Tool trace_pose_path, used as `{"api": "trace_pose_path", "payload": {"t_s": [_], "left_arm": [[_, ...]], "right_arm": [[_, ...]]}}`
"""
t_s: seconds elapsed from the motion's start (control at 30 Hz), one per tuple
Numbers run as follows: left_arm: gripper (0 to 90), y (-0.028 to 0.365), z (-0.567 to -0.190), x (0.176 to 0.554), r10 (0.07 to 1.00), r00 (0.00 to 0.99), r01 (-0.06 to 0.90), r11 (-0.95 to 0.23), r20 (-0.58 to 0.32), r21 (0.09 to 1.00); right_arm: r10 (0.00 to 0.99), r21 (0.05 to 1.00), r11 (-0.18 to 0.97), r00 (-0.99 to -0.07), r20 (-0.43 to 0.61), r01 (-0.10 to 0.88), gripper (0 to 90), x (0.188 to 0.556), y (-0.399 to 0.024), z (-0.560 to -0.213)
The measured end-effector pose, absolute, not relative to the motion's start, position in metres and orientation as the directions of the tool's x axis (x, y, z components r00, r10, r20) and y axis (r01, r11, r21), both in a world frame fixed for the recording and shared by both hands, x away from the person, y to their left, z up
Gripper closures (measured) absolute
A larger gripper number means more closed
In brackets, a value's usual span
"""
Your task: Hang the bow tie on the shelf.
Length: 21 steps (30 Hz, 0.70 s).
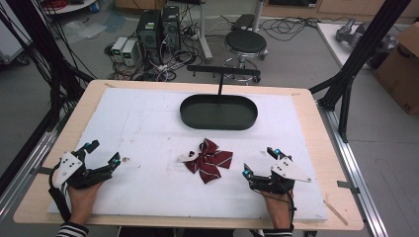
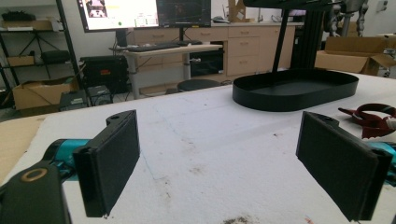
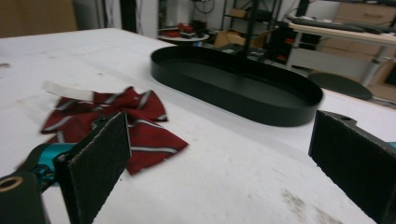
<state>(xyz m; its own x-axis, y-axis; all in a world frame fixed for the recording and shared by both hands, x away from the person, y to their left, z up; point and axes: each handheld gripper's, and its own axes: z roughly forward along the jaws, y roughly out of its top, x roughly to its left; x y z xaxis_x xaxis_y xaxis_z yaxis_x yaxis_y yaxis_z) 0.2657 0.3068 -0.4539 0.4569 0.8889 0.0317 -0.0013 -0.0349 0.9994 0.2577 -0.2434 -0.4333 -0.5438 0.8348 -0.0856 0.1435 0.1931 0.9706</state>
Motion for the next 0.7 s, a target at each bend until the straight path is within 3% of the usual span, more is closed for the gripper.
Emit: {"api": "trace_pose_path", "payload": {"t_s": [0.7], "left_arm": [[13.9,0.307,-0.454,0.266,0.891,0.453,0.000,-0.028,0.025,1.000]], "right_arm": [[0.615,0.904,0.409,-0.769,-0.175,0.121,4.6,0.283,-0.162,-0.378]]}}
